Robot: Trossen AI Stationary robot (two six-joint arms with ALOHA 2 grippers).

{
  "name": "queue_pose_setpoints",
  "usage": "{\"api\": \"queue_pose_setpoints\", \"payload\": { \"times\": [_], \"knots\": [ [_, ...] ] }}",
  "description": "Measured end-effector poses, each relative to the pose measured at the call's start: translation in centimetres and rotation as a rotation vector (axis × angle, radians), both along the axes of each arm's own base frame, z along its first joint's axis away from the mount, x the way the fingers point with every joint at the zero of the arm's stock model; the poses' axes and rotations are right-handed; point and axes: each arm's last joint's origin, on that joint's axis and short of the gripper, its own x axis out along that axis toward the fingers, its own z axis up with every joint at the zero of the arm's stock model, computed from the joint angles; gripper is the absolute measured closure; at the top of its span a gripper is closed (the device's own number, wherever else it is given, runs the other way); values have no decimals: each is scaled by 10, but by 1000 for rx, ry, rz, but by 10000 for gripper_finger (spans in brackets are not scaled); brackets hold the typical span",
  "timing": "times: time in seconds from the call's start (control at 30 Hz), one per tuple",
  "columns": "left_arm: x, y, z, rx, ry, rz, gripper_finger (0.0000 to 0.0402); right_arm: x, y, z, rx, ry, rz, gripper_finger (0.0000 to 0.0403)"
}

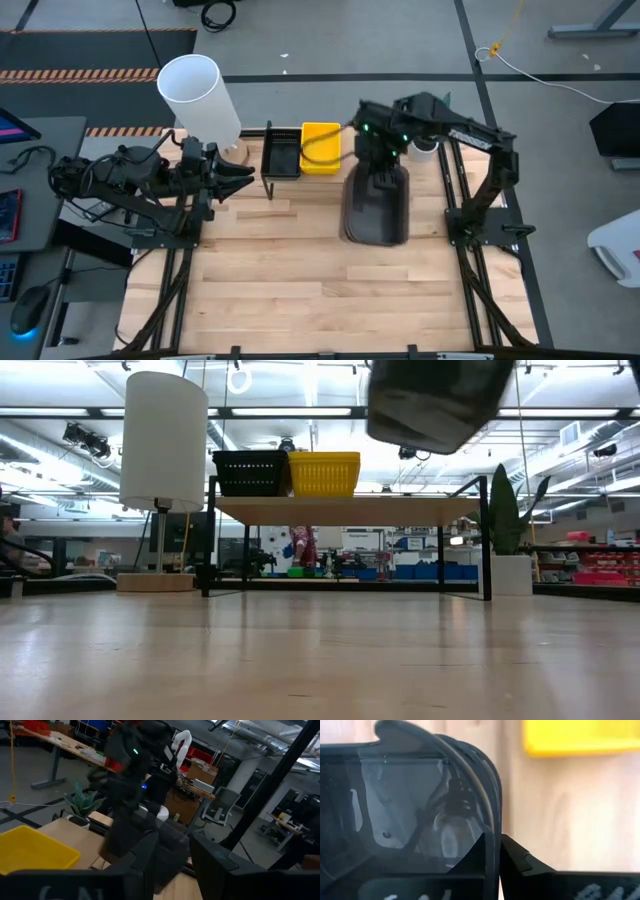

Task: Stack baskets on shelf by color
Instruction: Put the stacked gray bin on the shelf

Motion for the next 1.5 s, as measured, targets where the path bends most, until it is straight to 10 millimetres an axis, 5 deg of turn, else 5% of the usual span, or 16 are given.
{"api": "queue_pose_setpoints", "payload": {
  "times": [0.43, 0.9, 1.5],
  "knots": [
    [0, 0, -2, -81, 7, -1, 285, -15, -62, 6, -81, -42, 7, 386],
    [0, 1, -2, -98, 4, 18, 285, -25, -107, -2, -196, -9, -18, 384],
    [0, 1, -2, -101, 3, 21, 285, -13, -138, -27, -284, 81, 67, 379]
  ]
}}
